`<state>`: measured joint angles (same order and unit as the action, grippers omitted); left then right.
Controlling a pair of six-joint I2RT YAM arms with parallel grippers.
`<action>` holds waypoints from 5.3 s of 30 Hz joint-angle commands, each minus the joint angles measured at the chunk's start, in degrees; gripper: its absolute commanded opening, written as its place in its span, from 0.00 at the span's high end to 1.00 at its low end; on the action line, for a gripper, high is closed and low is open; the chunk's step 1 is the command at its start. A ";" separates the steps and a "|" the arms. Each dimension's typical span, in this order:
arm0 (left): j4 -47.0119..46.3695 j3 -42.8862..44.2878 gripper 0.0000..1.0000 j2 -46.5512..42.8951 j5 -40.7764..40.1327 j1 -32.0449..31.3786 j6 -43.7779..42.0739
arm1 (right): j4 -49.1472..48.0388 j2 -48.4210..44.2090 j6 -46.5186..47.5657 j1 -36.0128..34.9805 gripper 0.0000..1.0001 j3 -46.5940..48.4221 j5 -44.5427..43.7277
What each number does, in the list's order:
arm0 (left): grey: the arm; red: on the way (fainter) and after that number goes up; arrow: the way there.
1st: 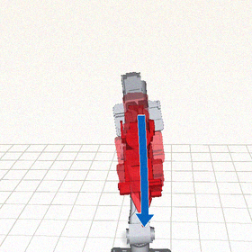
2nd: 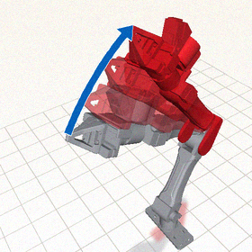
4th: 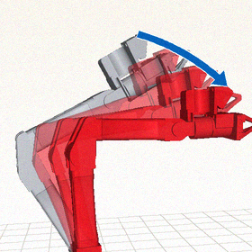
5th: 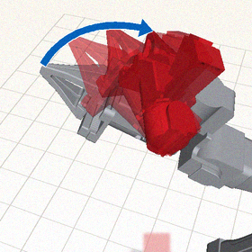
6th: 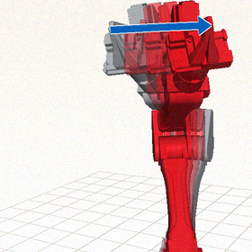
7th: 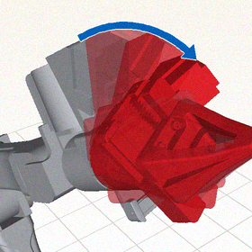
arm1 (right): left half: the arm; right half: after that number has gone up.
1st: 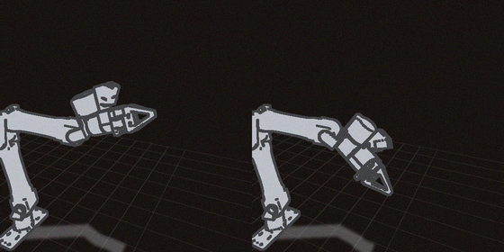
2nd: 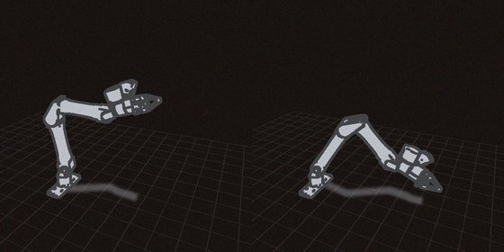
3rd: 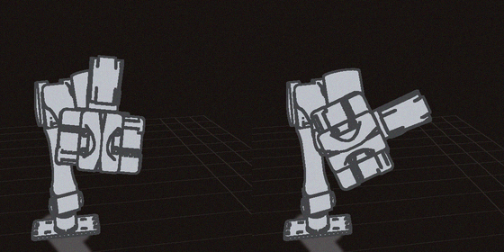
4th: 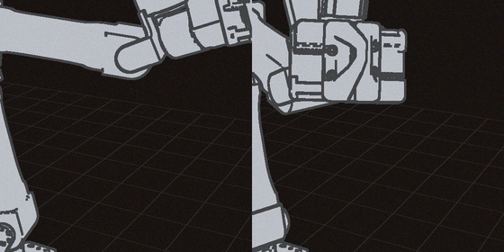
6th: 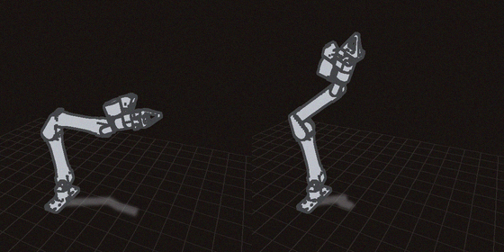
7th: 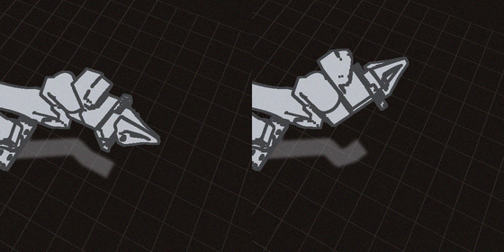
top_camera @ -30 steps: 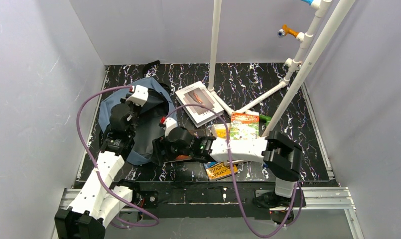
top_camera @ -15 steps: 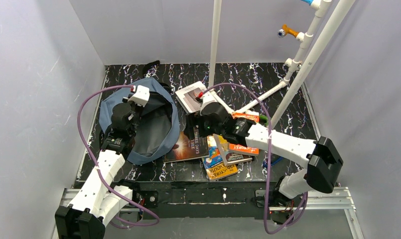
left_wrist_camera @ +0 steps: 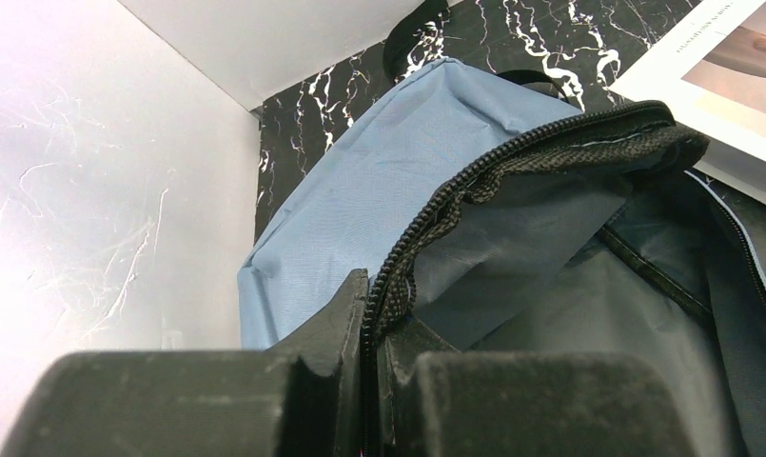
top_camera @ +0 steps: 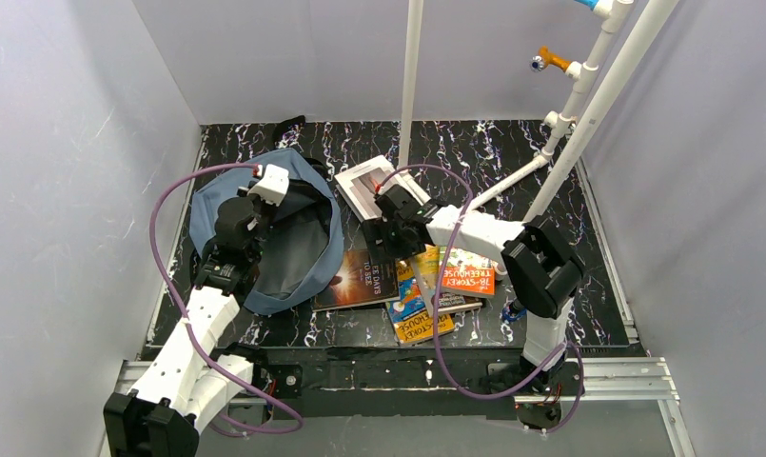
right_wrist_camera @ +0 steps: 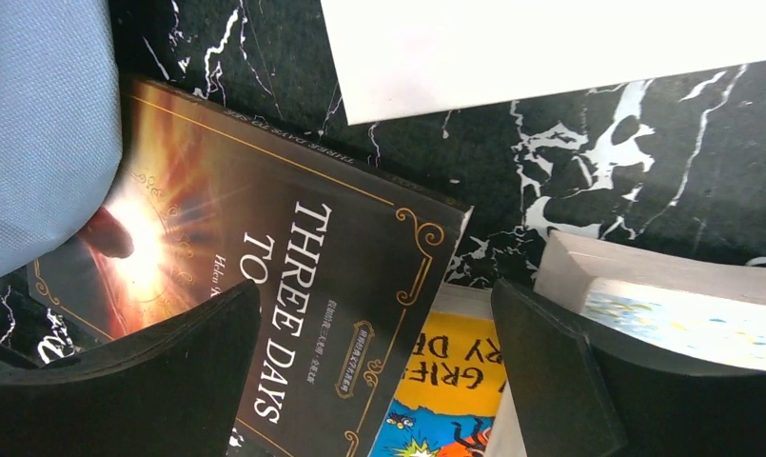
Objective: Pack the student bag
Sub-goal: Pick up the book from the center of the board, then place the book in the student bag.
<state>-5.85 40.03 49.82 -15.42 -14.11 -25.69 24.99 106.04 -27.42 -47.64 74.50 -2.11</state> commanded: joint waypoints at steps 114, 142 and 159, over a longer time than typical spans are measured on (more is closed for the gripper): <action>2.95 9.31 1.00 3.72 -6.93 -2.63 16.86 | -53.12 -3.42 -71.40 4.57 0.99 -10.75 12.53; 4.01 10.62 1.00 2.62 -2.81 -1.94 20.24 | -51.95 19.51 -65.29 -6.50 0.99 14.04 -20.33; 5.40 11.86 1.00 5.97 -2.83 -1.94 20.40 | -77.08 17.11 -37.03 -9.14 0.56 -6.33 -1.30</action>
<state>1.96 48.53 55.94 -18.44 -16.19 -5.28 -42.68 125.45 -71.18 -57.04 68.49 -9.76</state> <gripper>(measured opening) 0.019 0.393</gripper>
